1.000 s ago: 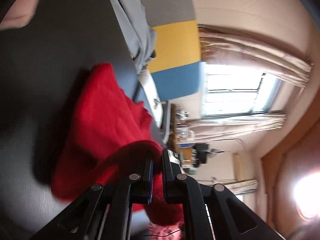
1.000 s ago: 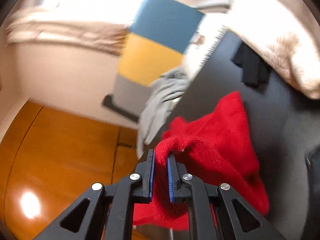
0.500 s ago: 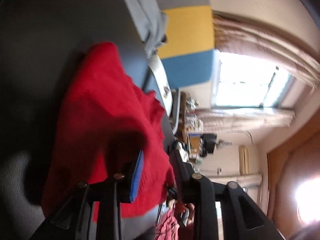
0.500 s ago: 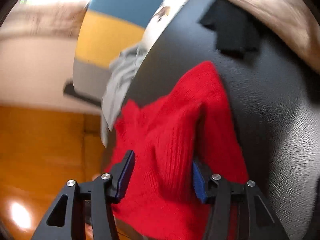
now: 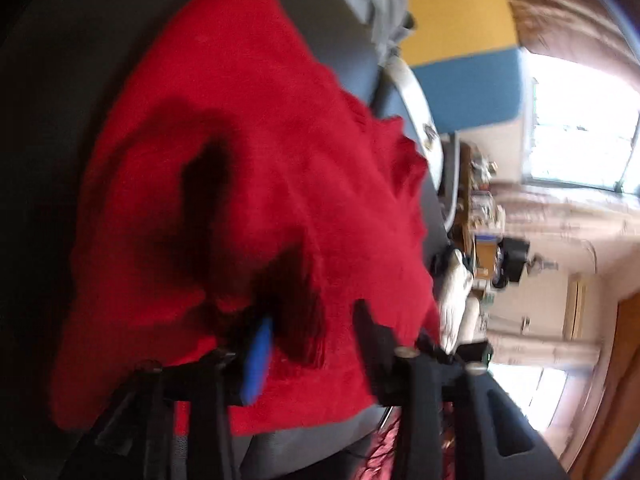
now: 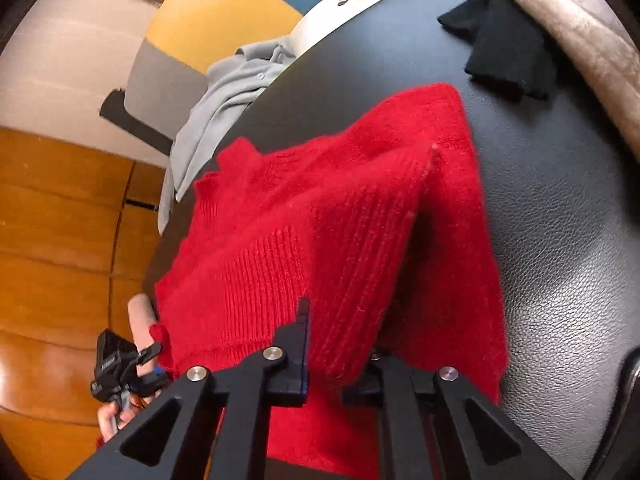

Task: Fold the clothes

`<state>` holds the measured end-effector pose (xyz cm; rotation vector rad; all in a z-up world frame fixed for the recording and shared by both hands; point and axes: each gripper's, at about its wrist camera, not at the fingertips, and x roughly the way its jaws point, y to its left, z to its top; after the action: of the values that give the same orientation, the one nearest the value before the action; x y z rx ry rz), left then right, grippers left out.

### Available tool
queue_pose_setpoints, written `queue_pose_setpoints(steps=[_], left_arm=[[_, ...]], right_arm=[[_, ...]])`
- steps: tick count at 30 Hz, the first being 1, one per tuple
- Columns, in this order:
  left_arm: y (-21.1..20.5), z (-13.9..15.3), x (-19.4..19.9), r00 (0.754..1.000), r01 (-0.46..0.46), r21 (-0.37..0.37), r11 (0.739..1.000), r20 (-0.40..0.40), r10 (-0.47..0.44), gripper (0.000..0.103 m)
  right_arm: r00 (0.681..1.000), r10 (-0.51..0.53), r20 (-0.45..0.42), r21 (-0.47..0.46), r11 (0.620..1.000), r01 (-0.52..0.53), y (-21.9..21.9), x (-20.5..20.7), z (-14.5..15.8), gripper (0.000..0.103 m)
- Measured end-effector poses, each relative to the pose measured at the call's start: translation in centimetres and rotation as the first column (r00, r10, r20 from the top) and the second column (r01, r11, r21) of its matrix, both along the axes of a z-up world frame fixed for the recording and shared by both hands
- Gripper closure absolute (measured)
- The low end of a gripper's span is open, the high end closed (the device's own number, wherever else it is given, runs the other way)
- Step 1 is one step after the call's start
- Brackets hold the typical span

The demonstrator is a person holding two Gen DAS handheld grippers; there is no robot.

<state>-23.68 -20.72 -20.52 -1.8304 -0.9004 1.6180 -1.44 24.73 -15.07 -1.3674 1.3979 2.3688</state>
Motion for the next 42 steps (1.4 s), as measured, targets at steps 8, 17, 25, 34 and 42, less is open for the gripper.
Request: queue_pose_setpoints(steps=[8,17,25,34,42], left_arm=[[-2.4,2.9,-1.0,0.999,-0.031,0.184,0.982,0.011,0.03,0.096],[0.6,6.0,-9.0,0.98,-0.01,0.058,0.998,-0.196,0.021,0.084],[-2.0,5.9,-6.6,0.869,-0.024,-0.135,0.991,-0.493,-0.046,0.076],[2.3,5.9,-4.2,0.725,0.143,-0.322,0.936,-0.609,-0.321,0.069],[8.1,5.0,-3.5,0.558,0.214,-0.565,0.797,-0.599,-0.574,0.068]], right_arm=[[0.999,0.032,-0.02,0.026,0.999,-0.031,0.4,-0.9,1.5,0.095],[0.975,-0.188,-0.117,0.032,0.981,0.193,5.4,-5.7,3.0,0.088],[0.949,-0.273,-0.16,0.16,0.941,0.298,5.0,-2.2,3.9,0.026],[0.993,-0.007,0.117,0.618,0.784,-0.067,-3.4,-1.4,1.0,0.039],[0.997,-0.067,0.037,0.734,0.679,0.018,-5.1,0.0,-1.0,0.035]])
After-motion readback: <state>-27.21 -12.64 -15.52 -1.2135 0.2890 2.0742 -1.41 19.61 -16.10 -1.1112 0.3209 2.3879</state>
